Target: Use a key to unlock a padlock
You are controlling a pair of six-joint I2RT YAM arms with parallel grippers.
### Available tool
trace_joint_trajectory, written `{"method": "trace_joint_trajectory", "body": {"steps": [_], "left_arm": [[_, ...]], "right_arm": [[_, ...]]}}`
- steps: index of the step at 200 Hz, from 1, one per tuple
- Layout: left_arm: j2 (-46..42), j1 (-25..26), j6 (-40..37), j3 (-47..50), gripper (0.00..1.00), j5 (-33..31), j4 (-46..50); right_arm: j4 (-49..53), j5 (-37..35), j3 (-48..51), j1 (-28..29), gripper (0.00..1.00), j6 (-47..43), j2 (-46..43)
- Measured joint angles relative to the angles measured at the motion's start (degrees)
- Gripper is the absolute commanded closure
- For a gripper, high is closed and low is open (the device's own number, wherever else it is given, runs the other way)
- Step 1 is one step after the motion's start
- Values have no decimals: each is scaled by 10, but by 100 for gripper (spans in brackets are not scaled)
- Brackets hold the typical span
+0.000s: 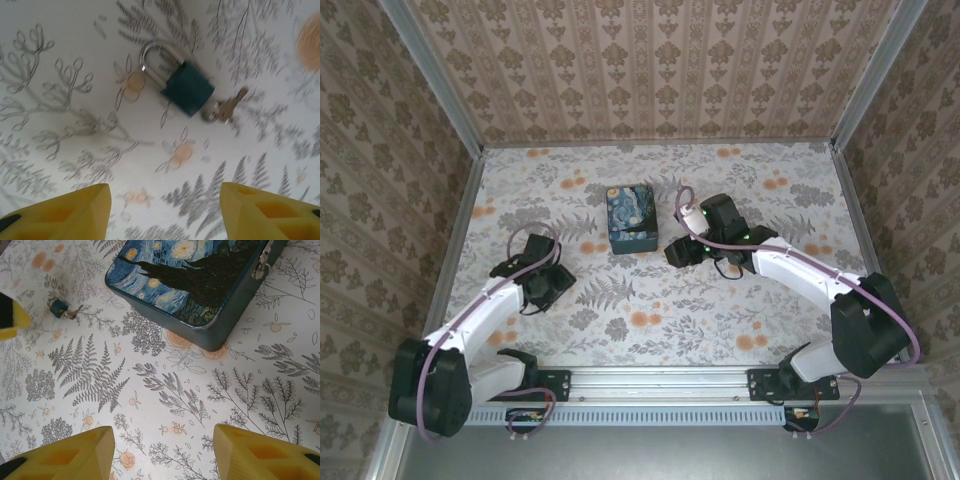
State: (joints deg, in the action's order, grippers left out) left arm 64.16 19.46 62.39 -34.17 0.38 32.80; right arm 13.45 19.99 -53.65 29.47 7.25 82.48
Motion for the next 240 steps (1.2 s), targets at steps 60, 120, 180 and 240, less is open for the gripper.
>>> {"method": "trace_joint_trajectory", "body": {"steps": [60,120,180,240], "left_arm": [[40,-38,71,36,37,-16,-121],[101,-60,79,29,38,2,-167],[192,-94,28,-51,42,47,-113],[210,-98,-50,-85,41,74,-114]], "right_arm": [[1,7,8,-2,44,12,0],[1,12,10,-16,44,21,-4],[3,15,17,-21,44,24,-4],[5,17,43,-35,45,30,-19]]}}
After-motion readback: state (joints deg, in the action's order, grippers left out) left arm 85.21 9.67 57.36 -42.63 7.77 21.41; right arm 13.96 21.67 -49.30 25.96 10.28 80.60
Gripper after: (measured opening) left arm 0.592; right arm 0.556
